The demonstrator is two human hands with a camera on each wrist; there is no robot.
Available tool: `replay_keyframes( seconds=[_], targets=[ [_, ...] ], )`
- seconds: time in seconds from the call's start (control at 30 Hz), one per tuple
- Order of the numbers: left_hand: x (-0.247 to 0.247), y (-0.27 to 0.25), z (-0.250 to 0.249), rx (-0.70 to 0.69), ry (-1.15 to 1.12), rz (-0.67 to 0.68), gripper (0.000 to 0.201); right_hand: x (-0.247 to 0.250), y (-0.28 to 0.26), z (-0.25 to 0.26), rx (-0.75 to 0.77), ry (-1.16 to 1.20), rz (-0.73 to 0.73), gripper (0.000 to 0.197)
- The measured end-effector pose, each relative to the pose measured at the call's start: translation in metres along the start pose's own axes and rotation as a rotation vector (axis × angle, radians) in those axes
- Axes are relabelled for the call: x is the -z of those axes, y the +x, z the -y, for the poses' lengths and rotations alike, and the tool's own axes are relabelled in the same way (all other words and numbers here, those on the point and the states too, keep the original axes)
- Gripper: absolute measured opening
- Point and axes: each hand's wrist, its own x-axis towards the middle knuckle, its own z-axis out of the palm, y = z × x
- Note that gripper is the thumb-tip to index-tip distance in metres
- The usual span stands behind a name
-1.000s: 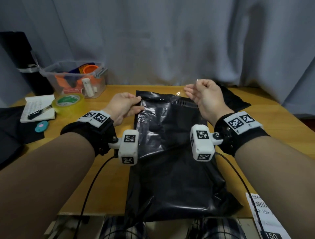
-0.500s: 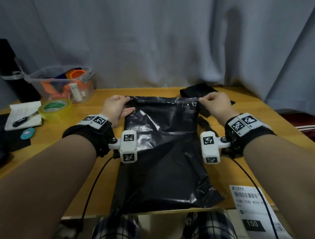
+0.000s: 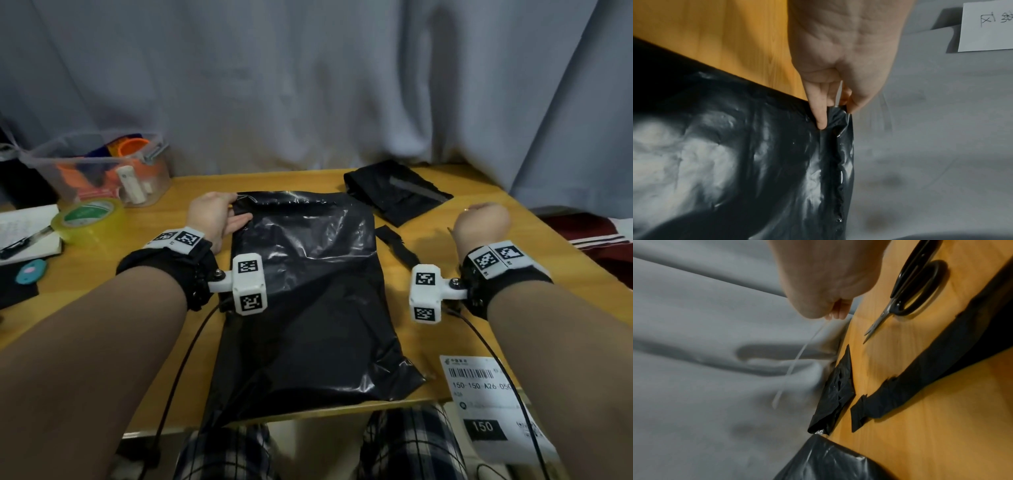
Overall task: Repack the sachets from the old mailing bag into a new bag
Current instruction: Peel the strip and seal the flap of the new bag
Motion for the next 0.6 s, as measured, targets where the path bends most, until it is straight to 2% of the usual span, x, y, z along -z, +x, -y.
replay_keyframes(
  seconds=[0.07, 0.17, 0.23, 0.3, 0.33, 0.43, 0.5, 0.6],
  targets=[
    [0.002, 0.001, 0.0, -0.004, 0.0, 0.003, 0.007, 0.001, -0.004, 0.0, 0.023, -0.14, 0.105, 0.034],
    [0.004, 0.002, 0.002, -0.018, 0.002, 0.009, 0.01, -0.006, -0.016, -0.002, 0.016, -0.52, 0.282, 0.043],
    [0.005, 0.002, 0.001, -0.025, -0.002, 0.022, 0.01, -0.014, -0.018, -0.004, 0.015, -0.694, 0.313, 0.053],
    [0.008, 0.003, -0.002, -0.033, -0.005, 0.045, 0.009, -0.015, -0.019, -0.004, 0.047, -0.741, 0.312, 0.06],
    [0.009, 0.004, -0.003, -0.038, -0.002, 0.06, 0.008, -0.013, -0.02, -0.003, 0.104, -0.756, 0.312, 0.058],
    [0.013, 0.006, -0.005, -0.046, 0.013, 0.096, 0.007, -0.009, -0.013, -0.006, 0.386, -0.742, 0.321, 0.042],
    [0.014, 0.007, -0.004, -0.052, 0.027, 0.115, 0.006, -0.009, -0.011, -0.005, 0.501, -0.7, 0.327, 0.038],
    [0.016, 0.006, -0.003, -0.058, 0.047, 0.149, 0.004, -0.011, -0.012, 0.0, 0.437, -0.713, 0.428, 0.051]
  ],
)
